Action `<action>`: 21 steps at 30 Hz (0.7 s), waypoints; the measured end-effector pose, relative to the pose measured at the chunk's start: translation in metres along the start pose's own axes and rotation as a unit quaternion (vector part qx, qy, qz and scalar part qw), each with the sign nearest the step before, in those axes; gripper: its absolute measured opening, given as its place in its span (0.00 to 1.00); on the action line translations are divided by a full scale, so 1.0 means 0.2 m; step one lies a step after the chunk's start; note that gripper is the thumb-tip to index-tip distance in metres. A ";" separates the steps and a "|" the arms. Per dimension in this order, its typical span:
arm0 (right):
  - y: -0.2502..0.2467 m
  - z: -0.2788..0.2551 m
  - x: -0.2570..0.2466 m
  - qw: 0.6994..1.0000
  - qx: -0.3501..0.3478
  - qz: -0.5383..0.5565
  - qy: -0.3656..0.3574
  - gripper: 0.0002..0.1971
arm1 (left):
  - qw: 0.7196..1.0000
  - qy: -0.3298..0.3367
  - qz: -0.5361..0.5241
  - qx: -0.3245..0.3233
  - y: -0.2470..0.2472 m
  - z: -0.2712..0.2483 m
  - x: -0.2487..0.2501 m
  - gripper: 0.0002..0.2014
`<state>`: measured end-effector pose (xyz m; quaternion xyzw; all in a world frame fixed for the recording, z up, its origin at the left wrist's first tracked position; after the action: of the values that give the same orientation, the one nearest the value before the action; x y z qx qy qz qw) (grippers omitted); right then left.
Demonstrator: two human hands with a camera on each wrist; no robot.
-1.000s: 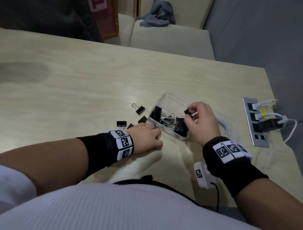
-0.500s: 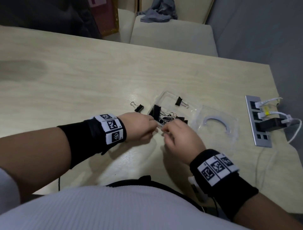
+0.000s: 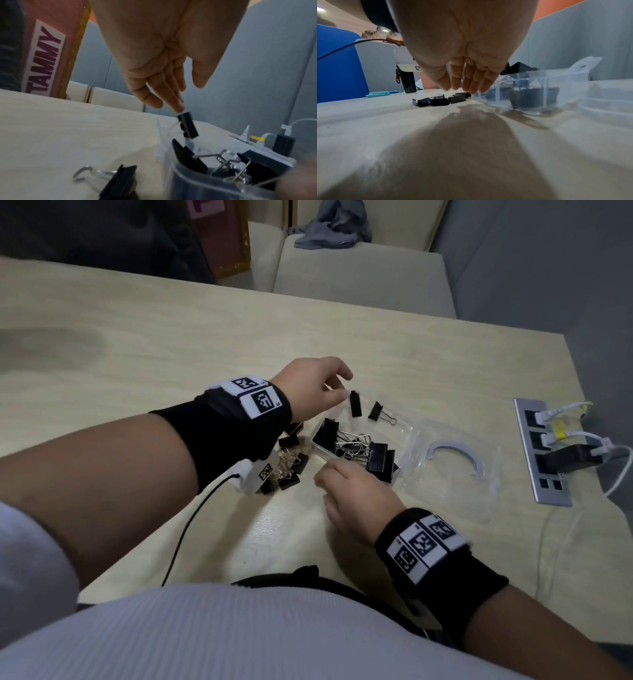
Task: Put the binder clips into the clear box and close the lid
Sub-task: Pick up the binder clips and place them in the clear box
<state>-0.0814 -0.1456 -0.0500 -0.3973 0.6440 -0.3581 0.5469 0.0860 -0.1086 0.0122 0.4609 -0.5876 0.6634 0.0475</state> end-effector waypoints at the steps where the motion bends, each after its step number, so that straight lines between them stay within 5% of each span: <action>1: 0.01 0.02 -0.01 1.000 -0.009 -0.007 0.000 0.16 | 1.000 -0.006 0.010 -0.006 0.00 -0.01 -0.02 0.15; 5: 0.05 0.11 -0.04 0.999 -0.041 -0.014 -0.007 0.26 | 0.994 -0.021 0.102 -0.028 -0.02 -0.10 -0.14 0.13; 9: 0.08 0.15 -0.08 0.990 -0.122 -0.064 0.004 0.30 | 0.961 -0.049 0.238 -0.130 0.01 -0.24 -0.28 0.17; 13: 0.08 0.13 -0.10 0.987 -0.114 -0.116 0.018 0.21 | 0.937 -0.017 0.305 -0.172 0.09 -0.33 -0.36 0.24; 17: 0.10 0.07 -0.05 0.986 -0.123 -0.107 0.046 0.19 | 0.927 -0.010 0.327 -0.185 0.14 -0.32 -0.34 0.19; 21: 0.03 0.04 -0.04 0.997 -0.055 -0.041 0.024 0.12 | 0.924 -0.011 0.339 -0.177 0.18 -0.28 -0.31 0.14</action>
<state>-0.0739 -0.1364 -0.0537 -0.4444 0.6589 -0.3538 0.4932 0.0696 -0.0432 -0.0492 0.2255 -0.8169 0.5203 -0.1056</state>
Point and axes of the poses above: each hand's wrist, its own z-axis towards the middle knuckle, its own y-axis out of the palm, x = y × z, the point moved 3 cm from there along z, towards the middle knuckle, and after that the axes turned 2 degrees about y, right-handed, at the moved point
